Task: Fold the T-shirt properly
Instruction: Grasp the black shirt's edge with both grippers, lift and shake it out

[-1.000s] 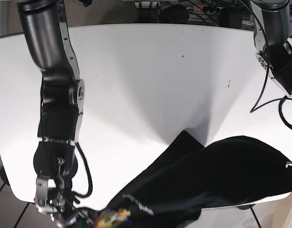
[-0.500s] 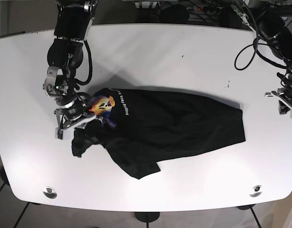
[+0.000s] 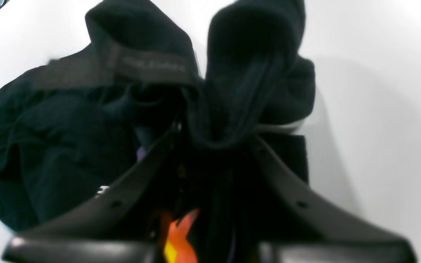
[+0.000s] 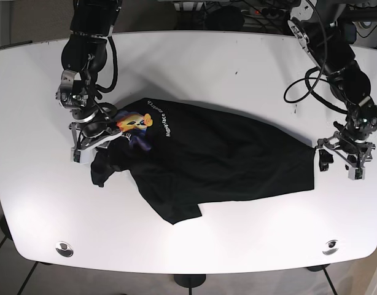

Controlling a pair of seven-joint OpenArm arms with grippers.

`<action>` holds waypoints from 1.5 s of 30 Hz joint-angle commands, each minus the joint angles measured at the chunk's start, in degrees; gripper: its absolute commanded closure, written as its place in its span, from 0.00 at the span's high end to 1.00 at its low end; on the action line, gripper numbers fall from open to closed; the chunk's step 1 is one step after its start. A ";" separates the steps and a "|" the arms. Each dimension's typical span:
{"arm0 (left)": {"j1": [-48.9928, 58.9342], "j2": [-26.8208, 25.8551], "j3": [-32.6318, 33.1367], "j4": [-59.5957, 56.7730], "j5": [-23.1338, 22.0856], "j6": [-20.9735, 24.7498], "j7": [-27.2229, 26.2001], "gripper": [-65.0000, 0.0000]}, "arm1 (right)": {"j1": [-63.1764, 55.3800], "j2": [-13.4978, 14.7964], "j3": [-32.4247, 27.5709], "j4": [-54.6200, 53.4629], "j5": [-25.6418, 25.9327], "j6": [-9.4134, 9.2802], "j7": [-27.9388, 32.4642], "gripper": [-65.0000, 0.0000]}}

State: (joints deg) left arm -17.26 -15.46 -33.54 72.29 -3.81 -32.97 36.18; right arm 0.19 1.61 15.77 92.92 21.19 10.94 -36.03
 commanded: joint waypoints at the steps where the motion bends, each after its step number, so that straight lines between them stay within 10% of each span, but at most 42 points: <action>1: -5.91 -0.93 0.26 -6.40 -0.63 0.22 -1.59 0.73 | 1.18 -0.07 -0.08 1.45 0.83 0.80 1.53 0.03; 25: -17.95 -3.31 -2.90 -41.92 -0.80 3.92 -8.36 0.73 | 2.14 -1.30 -0.08 1.45 0.83 1.06 1.53 0.03; 36: -20.68 4.87 -3.08 -42.01 -0.80 3.92 -6.16 0.72 | 2.23 -1.39 0.19 1.45 0.83 1.15 1.53 0.03; 39: -20.68 4.61 -3.16 -41.48 -0.80 4.36 -7.92 0.52 | 2.14 -1.39 0.19 1.45 0.83 1.15 1.53 0.03; 42: -20.59 3.38 -2.64 -41.83 -0.27 4.44 -12.32 0.01 | 2.14 -1.39 0.27 1.45 0.83 1.15 1.53 0.03; 45: -20.50 2.76 -1.93 -41.39 -0.71 4.09 -12.23 0.00 | 2.23 -1.39 0.27 1.45 0.83 1.15 1.53 0.03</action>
State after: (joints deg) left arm -36.03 -12.14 -35.62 30.00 -3.99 -28.32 24.58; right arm 1.30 -0.01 15.92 92.95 21.19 11.55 -36.05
